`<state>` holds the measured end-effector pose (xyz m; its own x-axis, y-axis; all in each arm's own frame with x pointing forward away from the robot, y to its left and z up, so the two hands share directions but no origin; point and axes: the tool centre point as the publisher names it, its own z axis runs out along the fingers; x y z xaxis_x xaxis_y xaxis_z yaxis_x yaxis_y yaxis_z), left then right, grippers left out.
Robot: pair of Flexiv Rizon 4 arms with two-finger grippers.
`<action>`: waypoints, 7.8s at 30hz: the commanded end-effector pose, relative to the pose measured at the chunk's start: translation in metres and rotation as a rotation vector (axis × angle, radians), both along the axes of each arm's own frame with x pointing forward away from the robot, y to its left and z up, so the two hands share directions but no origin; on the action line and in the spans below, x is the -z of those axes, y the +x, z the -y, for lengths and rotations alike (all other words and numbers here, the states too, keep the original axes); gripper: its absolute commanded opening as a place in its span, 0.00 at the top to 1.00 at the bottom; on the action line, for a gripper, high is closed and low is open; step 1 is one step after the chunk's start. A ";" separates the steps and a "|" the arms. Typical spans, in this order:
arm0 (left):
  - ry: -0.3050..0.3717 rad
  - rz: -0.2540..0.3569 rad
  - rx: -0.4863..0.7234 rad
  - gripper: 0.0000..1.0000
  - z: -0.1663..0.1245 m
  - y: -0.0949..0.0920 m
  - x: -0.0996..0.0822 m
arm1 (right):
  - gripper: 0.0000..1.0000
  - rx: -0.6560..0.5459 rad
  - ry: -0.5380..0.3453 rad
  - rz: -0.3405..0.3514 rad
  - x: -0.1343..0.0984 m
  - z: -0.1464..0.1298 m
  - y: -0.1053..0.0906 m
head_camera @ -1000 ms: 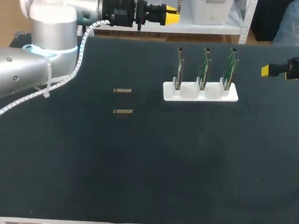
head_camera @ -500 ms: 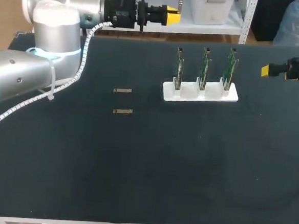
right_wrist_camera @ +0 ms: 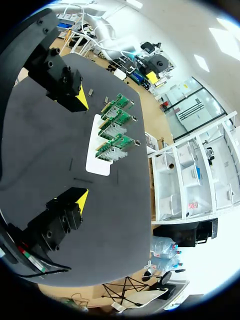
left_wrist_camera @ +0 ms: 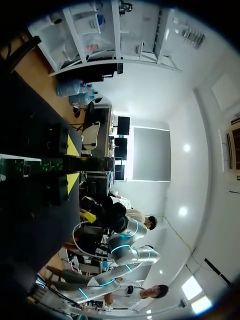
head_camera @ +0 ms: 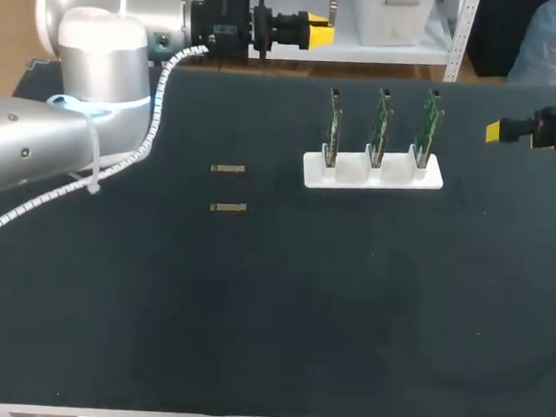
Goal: Pick up the optical module with the left hand, and insert it into the network port with the right hand.
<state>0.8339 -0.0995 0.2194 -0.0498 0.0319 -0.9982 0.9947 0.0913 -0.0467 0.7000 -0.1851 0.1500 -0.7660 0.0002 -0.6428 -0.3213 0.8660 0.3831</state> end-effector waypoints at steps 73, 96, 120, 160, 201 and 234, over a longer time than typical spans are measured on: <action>0.019 0.009 0.034 1.00 0.018 -0.011 0.007 | 0.00 -0.312 0.080 0.031 -0.036 -0.020 0.019; 0.019 0.009 0.034 1.00 0.018 -0.011 0.007 | 0.00 -1.100 0.261 0.103 -0.079 -0.051 0.066; 0.019 0.009 0.034 1.00 0.018 -0.011 0.007 | 0.00 -0.985 0.226 0.054 -0.077 -0.078 0.092; 0.019 0.009 0.034 1.00 0.018 -0.011 0.007 | 0.00 -1.431 0.100 0.217 -0.119 -0.158 0.120; 0.019 0.009 0.034 1.00 0.018 -0.011 0.007 | 0.00 -1.635 0.230 0.163 -0.096 -0.217 0.150; 0.019 0.009 0.034 1.00 0.018 -0.011 0.007 | 0.00 -1.688 0.241 0.148 -0.098 -0.226 0.133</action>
